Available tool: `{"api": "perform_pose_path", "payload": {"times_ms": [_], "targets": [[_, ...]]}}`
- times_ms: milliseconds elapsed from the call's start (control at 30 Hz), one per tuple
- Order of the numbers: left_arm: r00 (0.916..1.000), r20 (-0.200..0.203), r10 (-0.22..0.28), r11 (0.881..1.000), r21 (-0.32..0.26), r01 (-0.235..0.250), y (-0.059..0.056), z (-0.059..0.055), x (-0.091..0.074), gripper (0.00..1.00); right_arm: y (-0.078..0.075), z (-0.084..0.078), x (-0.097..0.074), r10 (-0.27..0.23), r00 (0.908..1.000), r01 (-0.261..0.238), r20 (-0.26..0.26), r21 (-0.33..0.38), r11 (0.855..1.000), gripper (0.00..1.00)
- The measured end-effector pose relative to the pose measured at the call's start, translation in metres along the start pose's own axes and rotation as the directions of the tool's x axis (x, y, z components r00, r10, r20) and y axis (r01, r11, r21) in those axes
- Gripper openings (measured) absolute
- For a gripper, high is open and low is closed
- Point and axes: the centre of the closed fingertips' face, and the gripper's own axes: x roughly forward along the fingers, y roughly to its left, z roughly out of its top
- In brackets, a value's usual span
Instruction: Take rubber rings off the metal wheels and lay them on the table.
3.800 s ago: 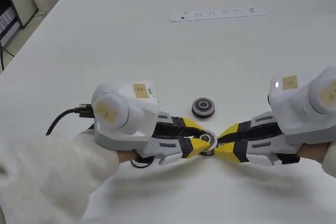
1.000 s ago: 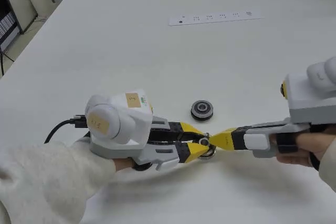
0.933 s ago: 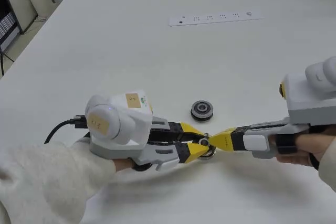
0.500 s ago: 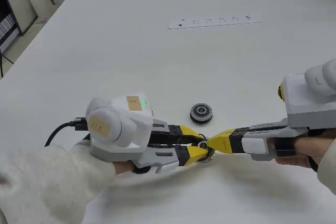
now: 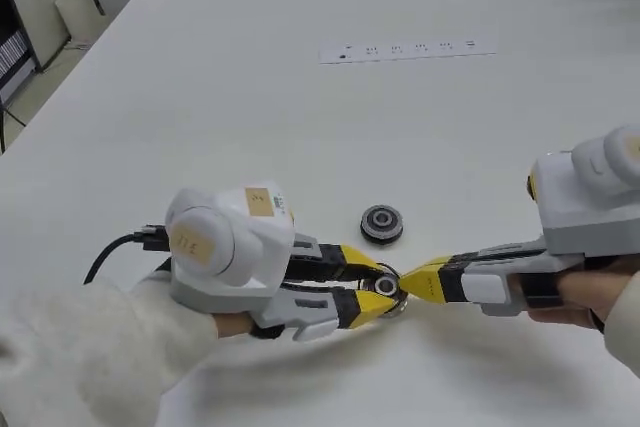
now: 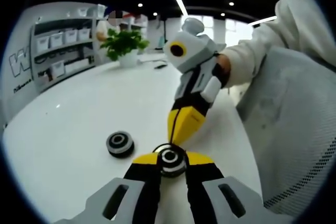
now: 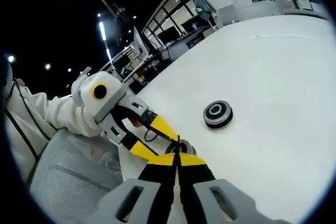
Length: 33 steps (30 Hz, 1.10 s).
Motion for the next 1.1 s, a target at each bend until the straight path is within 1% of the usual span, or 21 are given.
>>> {"api": "perform_pose_path", "payload": {"times_ms": [67,167,200,233,300,367,400,467,533,667,733,833,900,967,1100], "targets": [[0.9999,0.006,-0.009,1.0,-0.005,0.009,-0.001,0.003,-0.001,0.2,0.001,0.0,-0.001,-0.001,1.0,0.001,-0.001,-0.001,1.0,0.0],[0.9998,0.013,-0.017,1.0,0.014,0.017,-0.003,0.01,-0.005,0.2,0.002,0.001,-0.004,-0.001,1.0,0.001,0.003,0.0,1.0,0.0],[0.9997,0.014,-0.022,1.0,0.012,0.022,-0.004,0.012,-0.006,0.21,0.002,0.001,-0.005,-0.003,1.0,0.003,0.004,0.0,1.0,0.0],[0.9993,0.026,-0.027,1.0,0.003,0.027,-0.005,0.016,-0.008,0.22,0.002,0.002,-0.007,-0.007,1.0,0.007,0.006,-0.001,1.0,0.0],[0.9989,0.042,-0.022,1.0,0.014,0.021,-0.005,0.023,-0.012,0.25,0.003,0.002,-0.01,-0.009,0.9999,0.009,0.01,-0.001,1.0,0.0],[0.9988,0.046,-0.019,1.0,0.022,0.018,-0.004,0.027,-0.015,0.27,0.004,0.003,-0.013,-0.007,0.9999,0.007,0.014,0.002,1.0,0.0],[0.9988,0.047,-0.016,1.0,0.023,0.015,-0.002,0.03,-0.017,0.29,0.005,0.003,-0.014,-0.006,0.9999,0.006,0.014,0.0,1.0,0.0],[0.9994,0.033,-0.001,1.0,0.027,0.0,0.001,0.032,-0.02,0.34,0.006,0.004,-0.017,-0.012,0.9998,0.012,0.013,-0.011,1.0,0.0],[0.9992,0.04,0.005,0.999,0.04,-0.006,0.003,0.035,-0.024,0.39,0.007,0.004,-0.021,-0.017,0.9998,0.018,0.012,-0.021,1.0,0.0],[0.9982,0.057,0.016,0.999,0.027,-0.018,0.007,0.043,-0.032,0.44,0.01,0.006,-0.027,-0.024,0.9996,0.024,0.014,-0.033,0.999,0.0],[0.9982,0.053,0.026,0.999,0.018,-0.027,0.009,0.046,-0.036,0.48,0.01,0.007,-0.03,-0.03,0.9995,0.03,0.01,-0.043,0.999,0.0],[0.9984,0.049,0.029,1.0,0.01,-0.029,0.009,0.049,-0.045,0.56,0.011,0.01,-0.034,-0.035,0.9993,0.036,0.012,-0.051,0.998,0.0],[0.9984,0.039,0.04,0.999,-0.002,-0.04,0.01,0.05,-0.051,0.63,0.012,0.011,-0.037,-0.039,0.9991,0.04,0.017,-0.054,0.998,0.0],[0.9981,0.044,0.044,0.999,0.008,-0.044,0.009,0.054,-0.058,0.69,0.012,0.013,-0.039,-0.042,0.9988,0.043,0.025,-0.052,0.998,0.0],[0.9968,0.061,0.052,0.999,0.012,-0.053,0.007,0.06,-0.074,0.75,0.013,0.014,-0.042,-0.045,0.9985,0.047,0.03,-0.048,0.998,0.0]]}}
